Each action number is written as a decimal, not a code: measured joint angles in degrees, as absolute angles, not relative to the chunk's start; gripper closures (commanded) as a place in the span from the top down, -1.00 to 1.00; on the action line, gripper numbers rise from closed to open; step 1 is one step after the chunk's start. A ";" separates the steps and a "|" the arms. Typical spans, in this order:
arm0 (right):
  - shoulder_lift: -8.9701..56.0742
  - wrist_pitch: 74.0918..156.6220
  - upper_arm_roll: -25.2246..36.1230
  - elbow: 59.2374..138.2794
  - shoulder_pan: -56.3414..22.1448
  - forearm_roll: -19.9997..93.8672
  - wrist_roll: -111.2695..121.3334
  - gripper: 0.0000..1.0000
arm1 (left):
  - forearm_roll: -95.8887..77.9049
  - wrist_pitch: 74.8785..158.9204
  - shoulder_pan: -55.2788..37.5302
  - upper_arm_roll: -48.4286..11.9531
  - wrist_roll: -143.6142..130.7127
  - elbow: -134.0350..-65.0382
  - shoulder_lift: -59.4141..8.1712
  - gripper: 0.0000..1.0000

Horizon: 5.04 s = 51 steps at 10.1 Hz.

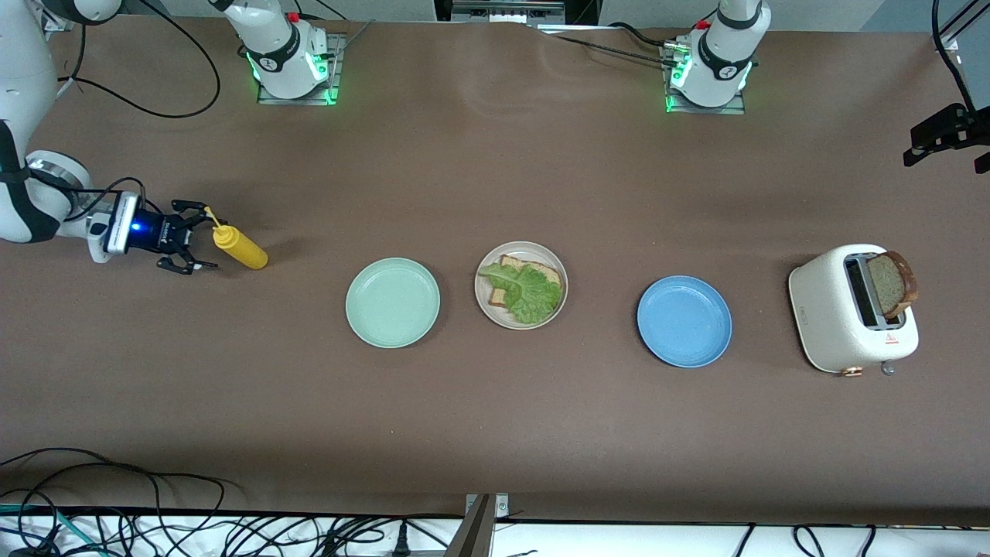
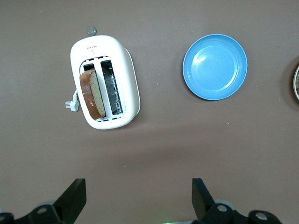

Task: Make sandwich on beige plate with both arms
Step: 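Close the right gripper around the yellow mustard bottle, then lift the mustard bottle with the right gripper and carry it over the beige plate, then hold the mustard bottle tip-down over the lettuce with the right gripper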

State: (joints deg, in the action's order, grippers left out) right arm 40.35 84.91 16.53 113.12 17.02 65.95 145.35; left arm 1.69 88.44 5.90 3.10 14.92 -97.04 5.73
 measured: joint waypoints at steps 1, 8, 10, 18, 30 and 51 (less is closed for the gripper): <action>40.64 85.07 15.42 113.12 17.26 65.95 145.35 1.00 | 1.69 88.44 5.90 3.10 14.92 -97.04 5.73 1.00; 41.19 87.58 8.72 113.11 20.16 66.02 145.47 -0.72 | 1.69 88.44 5.90 3.10 14.92 -97.04 5.73 1.00; 41.18 87.82 8.24 112.96 20.19 66.09 145.49 -1.00 | 1.69 88.44 5.90 3.10 14.92 -97.04 5.73 1.00; 34.11 103.83 -2.28 110.61 19.91 66.69 133.71 -1.00 | 1.69 88.44 5.91 3.10 14.92 -97.04 5.73 1.00; 23.02 139.51 16.62 115.14 -39.80 65.99 97.74 -1.00 | 1.69 88.44 5.92 3.12 14.92 -97.00 5.72 1.00; 51.48 111.40 44.91 83.14 -71.68 29.30 58.56 -1.00 | 1.69 88.44 5.93 3.11 14.92 -96.99 5.71 1.00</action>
